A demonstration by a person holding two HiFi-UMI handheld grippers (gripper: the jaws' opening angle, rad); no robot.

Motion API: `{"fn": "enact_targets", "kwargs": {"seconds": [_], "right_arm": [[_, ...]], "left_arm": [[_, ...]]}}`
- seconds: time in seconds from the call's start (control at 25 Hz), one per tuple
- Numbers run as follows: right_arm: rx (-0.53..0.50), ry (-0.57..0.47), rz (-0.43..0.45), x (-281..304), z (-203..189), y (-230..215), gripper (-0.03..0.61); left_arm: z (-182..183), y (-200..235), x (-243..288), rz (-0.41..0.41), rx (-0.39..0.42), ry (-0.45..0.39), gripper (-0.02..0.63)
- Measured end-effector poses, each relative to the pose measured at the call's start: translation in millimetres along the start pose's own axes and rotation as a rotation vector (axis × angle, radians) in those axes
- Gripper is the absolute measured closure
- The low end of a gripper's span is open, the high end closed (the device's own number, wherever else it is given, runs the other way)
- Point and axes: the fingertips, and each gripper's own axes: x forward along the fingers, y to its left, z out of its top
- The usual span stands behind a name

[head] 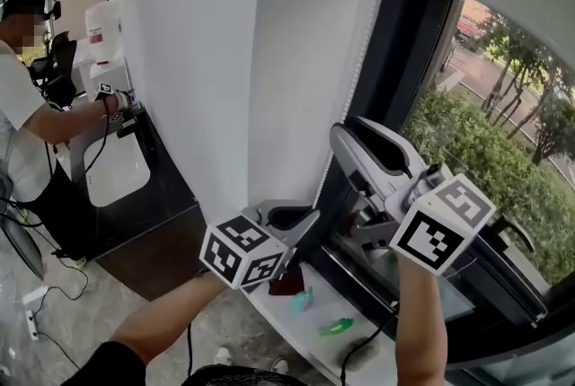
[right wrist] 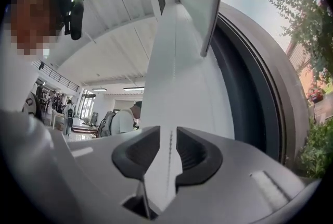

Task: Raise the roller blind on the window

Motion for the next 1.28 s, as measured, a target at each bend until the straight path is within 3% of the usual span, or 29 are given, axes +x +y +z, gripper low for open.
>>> {"fn": "enact_targets", "kwargs": {"seconds": [0.12, 0.28, 0.8, 0.84, 0.88, 1.08, 1.28], "right_arm": [[-0.009, 0.006, 0.001, 3.1, -2.5, 0.7, 0.494], [-0.018, -0.01, -0.022, 2.5, -3.3, -2.7, 0.552], [-0.03, -0.026, -0.053, -2.1, -10.0, -6.9, 0.568], [-0.03, -0.025, -0.057, -5.3, -13.4, -7.6, 0.572], [-0.031, -0.018, -0.061, -9.0, -19.0, -8.7, 0.572], [-0.038, 0.122, -0.062, -20.2, -83.9, -8.5, 0.572], [0.003, 0.205, -0.055, -28.0, -149.6, 4.4, 0.572]], "left_arm": [[-18.8, 1.3, 0.2, -0.001, -0.033, 0.022, 0.603], [-19.8, -1.7, 1.3, -0.006, -0.019, 0.031, 0.603], [-16.0, -3.5, -12.1, -0.036, -0.039, 0.027, 0.586], [-10.3, -4.3, -16.4, -0.036, -0.045, 0.013, 0.522], [-1.2, -5.9, -21.1, -0.035, -0.052, -0.016, 0.498], [81.2, -16.0, -42.8, -0.045, -0.042, -0.226, 0.492], [121.0, -12.6, -32.1, -0.009, 0.045, -0.25, 0.506]]}}
